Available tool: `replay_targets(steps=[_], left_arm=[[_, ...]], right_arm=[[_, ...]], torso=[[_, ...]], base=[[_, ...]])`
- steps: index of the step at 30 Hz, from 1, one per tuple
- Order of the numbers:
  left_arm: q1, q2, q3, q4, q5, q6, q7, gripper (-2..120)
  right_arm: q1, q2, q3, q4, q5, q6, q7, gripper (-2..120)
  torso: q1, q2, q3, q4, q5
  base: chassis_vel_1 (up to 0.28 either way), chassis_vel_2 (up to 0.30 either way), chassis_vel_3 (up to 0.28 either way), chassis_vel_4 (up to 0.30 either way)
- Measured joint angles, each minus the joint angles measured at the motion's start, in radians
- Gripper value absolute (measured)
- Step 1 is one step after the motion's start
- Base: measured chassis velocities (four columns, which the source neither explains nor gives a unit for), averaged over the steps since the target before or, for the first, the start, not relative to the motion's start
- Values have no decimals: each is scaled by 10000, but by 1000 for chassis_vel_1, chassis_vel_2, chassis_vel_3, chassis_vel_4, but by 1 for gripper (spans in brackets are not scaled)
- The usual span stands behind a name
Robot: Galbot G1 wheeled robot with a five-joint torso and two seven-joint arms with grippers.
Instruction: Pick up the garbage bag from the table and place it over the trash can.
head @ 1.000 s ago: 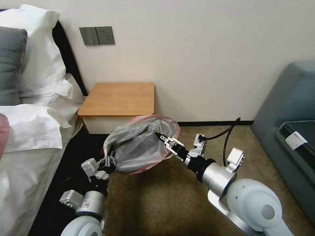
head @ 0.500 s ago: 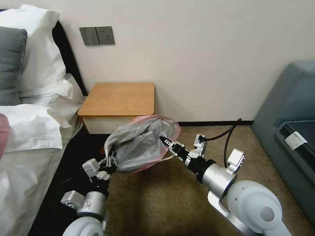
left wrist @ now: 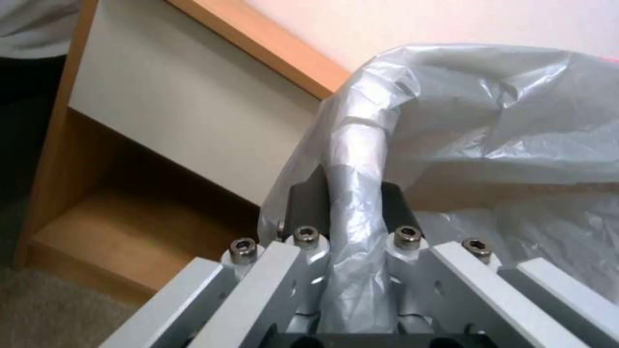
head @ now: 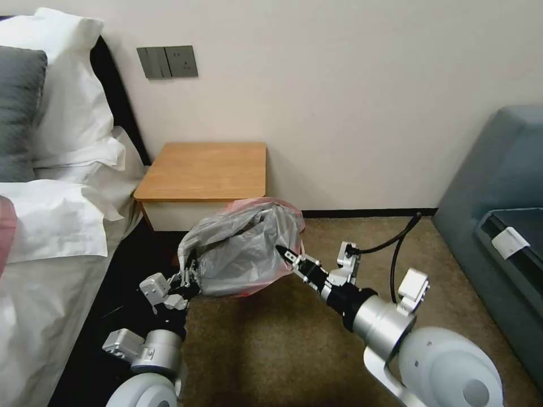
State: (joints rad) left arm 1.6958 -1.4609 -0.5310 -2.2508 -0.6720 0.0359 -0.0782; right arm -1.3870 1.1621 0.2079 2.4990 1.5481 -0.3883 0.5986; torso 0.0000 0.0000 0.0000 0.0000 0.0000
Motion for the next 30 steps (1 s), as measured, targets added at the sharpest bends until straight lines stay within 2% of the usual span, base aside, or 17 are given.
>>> replay_targets(steps=[9,30], left_arm=[[-110,15,-262,-69,-564,90,-177,5],[-156,-41,-444,-144,-788,148,-227,5]], right_arm=[[-865,-92,348,10,-80,-31,251,0],[-744,-28,352,23,-675,-70,445,0]], torso=[[0,0,0,0,0],[0,0,0,0,1]], base=[[0,0,0,0],[0,0,0,0]])
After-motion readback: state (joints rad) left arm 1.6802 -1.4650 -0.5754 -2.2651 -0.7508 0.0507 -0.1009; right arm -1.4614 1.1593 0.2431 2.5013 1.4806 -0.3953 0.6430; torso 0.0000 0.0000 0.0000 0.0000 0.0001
